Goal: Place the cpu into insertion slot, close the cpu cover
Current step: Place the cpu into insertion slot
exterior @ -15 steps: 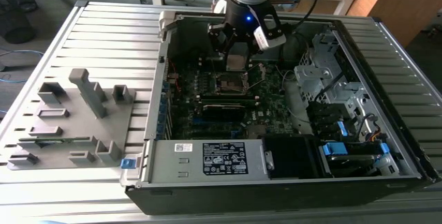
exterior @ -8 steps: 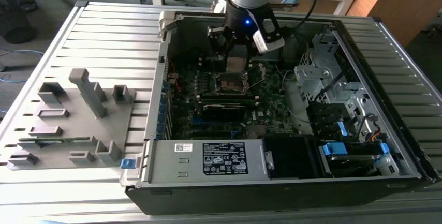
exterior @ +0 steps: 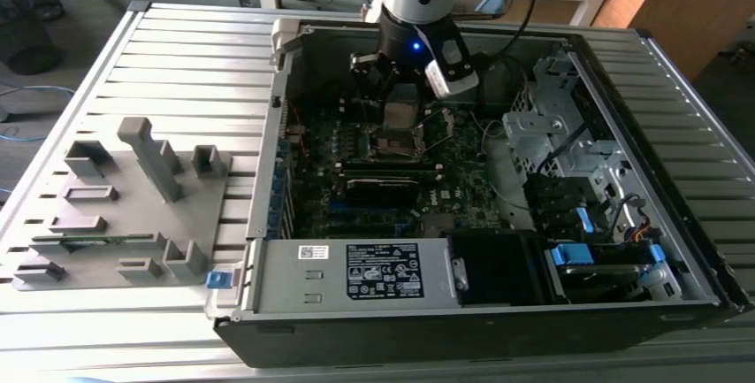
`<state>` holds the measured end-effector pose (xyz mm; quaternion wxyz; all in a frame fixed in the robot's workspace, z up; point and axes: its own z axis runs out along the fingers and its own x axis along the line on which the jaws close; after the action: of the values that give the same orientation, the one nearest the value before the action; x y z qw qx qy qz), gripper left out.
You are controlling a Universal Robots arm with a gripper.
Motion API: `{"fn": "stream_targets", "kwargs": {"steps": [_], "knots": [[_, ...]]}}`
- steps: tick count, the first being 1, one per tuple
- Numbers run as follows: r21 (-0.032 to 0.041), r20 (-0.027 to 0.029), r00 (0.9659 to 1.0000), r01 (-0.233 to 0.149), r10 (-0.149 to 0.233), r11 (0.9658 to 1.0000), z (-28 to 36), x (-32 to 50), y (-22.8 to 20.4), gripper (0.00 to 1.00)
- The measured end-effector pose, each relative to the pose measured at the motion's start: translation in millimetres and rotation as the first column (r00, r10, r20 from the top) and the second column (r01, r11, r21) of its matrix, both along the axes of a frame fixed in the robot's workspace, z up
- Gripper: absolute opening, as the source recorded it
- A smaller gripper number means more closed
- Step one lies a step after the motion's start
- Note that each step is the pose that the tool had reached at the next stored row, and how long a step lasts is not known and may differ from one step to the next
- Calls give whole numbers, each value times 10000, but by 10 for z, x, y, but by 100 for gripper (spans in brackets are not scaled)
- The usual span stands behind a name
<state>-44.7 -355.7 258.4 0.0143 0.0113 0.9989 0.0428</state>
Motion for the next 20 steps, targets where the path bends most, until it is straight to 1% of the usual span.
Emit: {"fn": "stream_targets", "kwargs": {"steps": [5,8,15,20], "knots": [[1,101,9999,-5,5,10000,-75,-33,0,54],[0,127,9999,-5,5,10000,-106,-44,0,54],[5,132,9999,13,-13,10000,-162,-43,5,54],[14,132,9998,172,-173,9999,-201,-43,5,54]]}}
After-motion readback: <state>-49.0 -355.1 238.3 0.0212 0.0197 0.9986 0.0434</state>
